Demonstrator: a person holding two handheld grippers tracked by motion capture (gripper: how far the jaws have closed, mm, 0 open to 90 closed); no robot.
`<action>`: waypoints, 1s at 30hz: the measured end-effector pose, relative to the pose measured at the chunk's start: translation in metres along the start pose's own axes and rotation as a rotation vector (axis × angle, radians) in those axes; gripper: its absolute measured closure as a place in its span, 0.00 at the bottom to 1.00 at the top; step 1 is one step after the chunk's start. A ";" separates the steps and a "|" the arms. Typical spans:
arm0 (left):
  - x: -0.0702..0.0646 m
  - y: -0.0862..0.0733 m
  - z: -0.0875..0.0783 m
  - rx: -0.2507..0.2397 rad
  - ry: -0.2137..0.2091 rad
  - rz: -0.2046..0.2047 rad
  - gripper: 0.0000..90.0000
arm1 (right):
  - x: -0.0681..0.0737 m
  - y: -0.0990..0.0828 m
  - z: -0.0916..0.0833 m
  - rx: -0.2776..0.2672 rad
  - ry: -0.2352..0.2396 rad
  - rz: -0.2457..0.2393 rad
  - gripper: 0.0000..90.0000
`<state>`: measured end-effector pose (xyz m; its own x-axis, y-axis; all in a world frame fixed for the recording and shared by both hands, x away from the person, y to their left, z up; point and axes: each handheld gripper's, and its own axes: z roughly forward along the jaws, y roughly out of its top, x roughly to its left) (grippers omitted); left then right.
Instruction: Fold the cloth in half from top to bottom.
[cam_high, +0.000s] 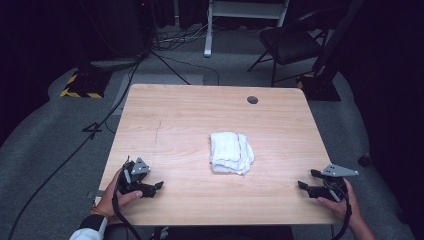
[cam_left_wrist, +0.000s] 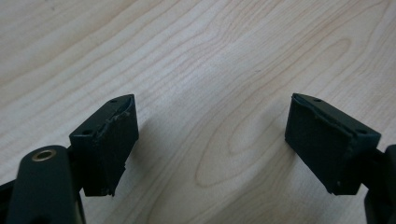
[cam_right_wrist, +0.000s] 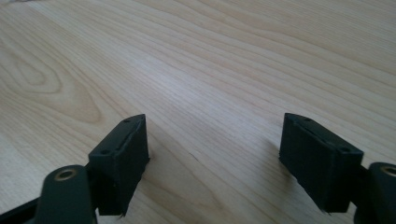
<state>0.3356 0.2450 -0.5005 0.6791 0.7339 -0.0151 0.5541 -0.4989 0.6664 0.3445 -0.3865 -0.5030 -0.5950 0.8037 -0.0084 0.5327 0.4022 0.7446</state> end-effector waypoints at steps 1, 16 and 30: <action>0.000 -0.003 0.000 -0.019 -0.001 0.000 0.19 | -0.001 0.000 0.000 0.003 -0.006 0.002 0.24; -0.002 -0.005 0.000 -0.033 0.024 -0.020 0.18 | -0.001 -0.001 0.000 0.006 -0.008 0.012 0.22; -0.001 -0.005 0.000 -0.028 0.022 -0.026 0.17 | -0.002 -0.001 0.000 0.006 -0.008 0.012 0.22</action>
<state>0.3322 0.2464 -0.5038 0.6534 0.7568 -0.0163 0.5574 -0.4664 0.6869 0.3451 -0.3881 -0.5035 -0.5837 0.8119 -0.0049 0.5433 0.3951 0.7407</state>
